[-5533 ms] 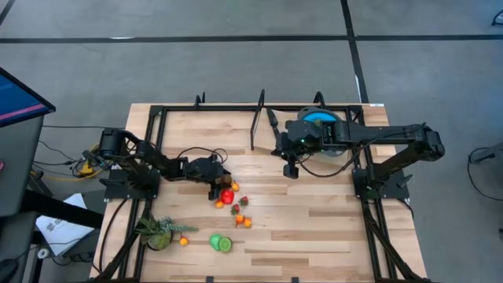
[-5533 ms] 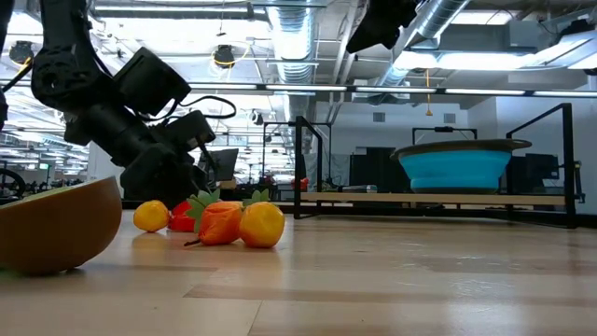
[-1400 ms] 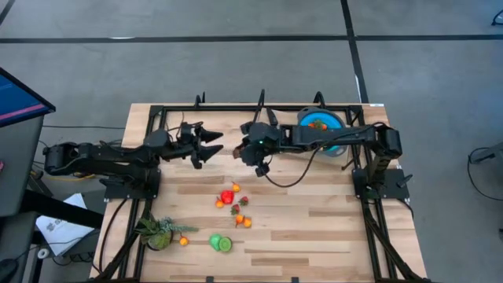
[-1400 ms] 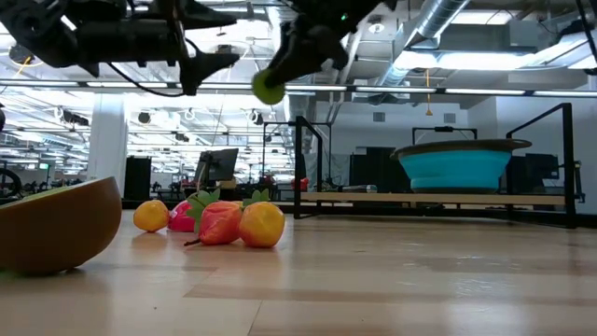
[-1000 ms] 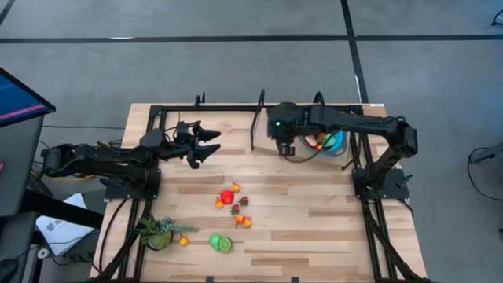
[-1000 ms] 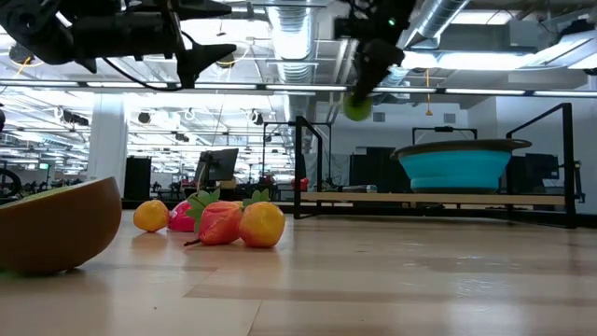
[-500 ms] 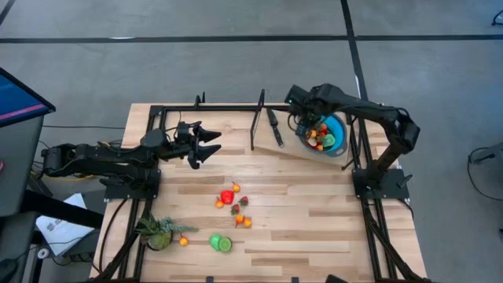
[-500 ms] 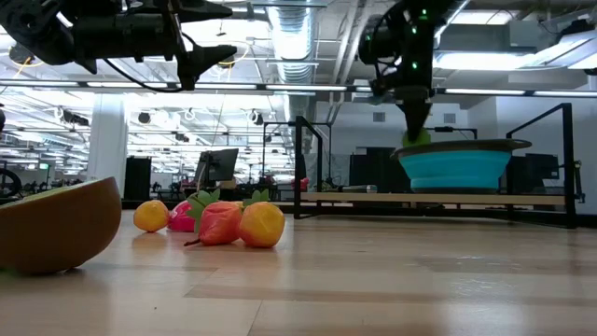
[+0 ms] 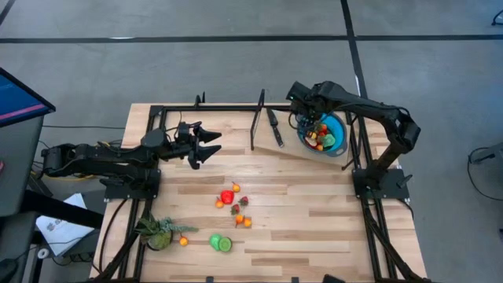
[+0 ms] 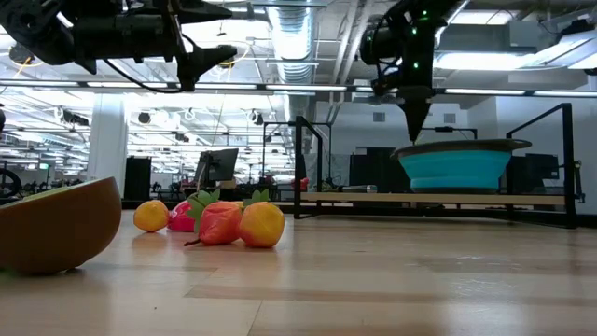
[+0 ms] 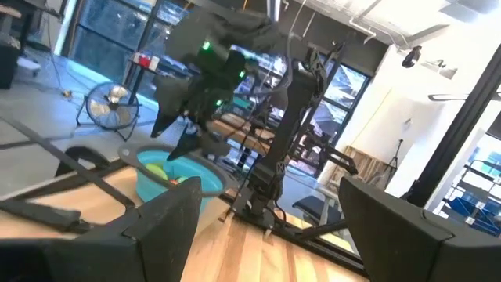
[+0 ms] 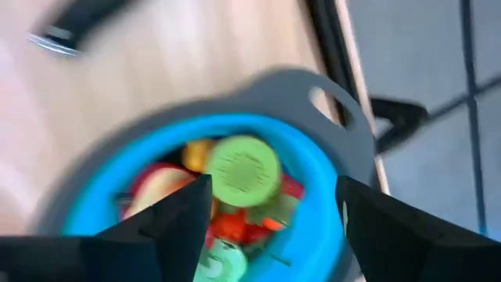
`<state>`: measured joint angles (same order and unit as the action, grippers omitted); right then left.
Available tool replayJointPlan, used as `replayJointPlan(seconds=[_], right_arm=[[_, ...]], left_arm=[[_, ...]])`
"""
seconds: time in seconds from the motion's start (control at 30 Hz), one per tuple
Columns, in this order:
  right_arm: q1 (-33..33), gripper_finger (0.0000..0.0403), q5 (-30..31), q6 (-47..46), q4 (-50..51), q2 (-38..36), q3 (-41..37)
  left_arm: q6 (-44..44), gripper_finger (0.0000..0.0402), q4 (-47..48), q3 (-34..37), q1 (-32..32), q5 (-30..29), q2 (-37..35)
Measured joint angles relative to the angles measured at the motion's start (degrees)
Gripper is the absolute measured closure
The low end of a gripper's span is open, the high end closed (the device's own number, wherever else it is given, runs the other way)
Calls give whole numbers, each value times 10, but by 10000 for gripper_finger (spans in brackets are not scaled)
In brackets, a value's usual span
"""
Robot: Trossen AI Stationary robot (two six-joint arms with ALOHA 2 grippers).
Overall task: Pick & Place Fruit
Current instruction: Put the red strawberry into the blue colander
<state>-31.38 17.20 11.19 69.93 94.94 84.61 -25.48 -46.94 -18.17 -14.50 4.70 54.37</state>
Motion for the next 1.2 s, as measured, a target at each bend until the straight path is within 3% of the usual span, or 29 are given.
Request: replayJointPlan(seconds=[0.1, 0.3, 0.57, 0.8, 1.0, 1.2], right_arm=[[26, 174, -72, 27, -9, -9, 6], [89, 286, -240, 73, -56, -15, 4], [177, 396, -385, 112, -220, -16, -59], [245, 373, -383, 57, -442, -9, -113], [278, 364, -382, 6, -474, -4, -113], [300, 378, -375, -49, -490, 5, -113]], left_arm=[[-2, 105, 22, 0, 0, 25, 0], [-4, 105, 55, 1, 0, 88, 0], [-3, 105, 55, 1, 41, 93, 0], [-3, 105, 55, 1, 80, 93, 0], [-3, 105, 54, 1, 91, 85, 0], [-7, 105, 54, 1, 110, 20, 0]])
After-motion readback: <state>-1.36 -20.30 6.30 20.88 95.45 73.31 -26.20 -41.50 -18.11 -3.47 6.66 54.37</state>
